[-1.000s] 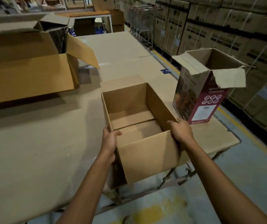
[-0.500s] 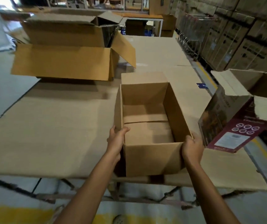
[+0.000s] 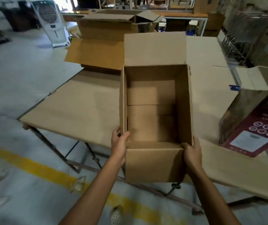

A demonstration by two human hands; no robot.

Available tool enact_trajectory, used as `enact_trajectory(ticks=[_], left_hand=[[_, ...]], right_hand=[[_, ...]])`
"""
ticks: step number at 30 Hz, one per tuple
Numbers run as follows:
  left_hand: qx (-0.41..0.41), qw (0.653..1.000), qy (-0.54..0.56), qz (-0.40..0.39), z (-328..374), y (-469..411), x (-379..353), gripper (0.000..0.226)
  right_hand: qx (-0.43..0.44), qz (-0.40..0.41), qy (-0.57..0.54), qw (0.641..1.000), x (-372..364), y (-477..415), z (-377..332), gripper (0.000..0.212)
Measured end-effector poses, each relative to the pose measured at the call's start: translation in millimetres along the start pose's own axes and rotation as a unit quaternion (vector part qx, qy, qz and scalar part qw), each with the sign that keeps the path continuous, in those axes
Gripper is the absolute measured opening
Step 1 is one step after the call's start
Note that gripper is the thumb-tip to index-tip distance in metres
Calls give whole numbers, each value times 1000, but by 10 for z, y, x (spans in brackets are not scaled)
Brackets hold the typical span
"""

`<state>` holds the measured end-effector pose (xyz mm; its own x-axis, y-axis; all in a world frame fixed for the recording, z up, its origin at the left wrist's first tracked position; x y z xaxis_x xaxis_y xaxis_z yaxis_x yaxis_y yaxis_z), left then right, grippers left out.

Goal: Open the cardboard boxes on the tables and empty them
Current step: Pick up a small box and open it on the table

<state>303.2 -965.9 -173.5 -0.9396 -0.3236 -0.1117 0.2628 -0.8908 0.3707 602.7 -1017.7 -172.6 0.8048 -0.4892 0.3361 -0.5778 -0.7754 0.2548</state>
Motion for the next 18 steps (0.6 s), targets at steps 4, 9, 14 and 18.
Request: enact_trajectory(ticks=[4,9,14,18], left_hand=[[-18,998,22,59,115,37,641,60],[-3,989,66,131,150,-2,1663,68],[29,977,115,179,223,44,2855,45],[29,972,128,193,361,145,3852,40]], right_hand=[[18,-68,-21,997,-506,348,-108,70],[46,-147,-13,988,-1304,768,-358,66],[73,-221,14,973,-2429,1395,-617,63],[98,-286,44,952,-3442,2069,-742,62]])
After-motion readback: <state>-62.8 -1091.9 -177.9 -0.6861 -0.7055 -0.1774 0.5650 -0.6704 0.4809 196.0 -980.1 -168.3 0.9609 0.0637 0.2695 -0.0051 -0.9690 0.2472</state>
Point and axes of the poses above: each hand's wrist, its own y-axis away from the middle knuckle, its own x-axis out of the back of the hand, z = x × y, the point moved 9 cm from there along -y, towards the middle knuckle, and after that the axes turned 2 degrees about z, right-handed, at the moved point
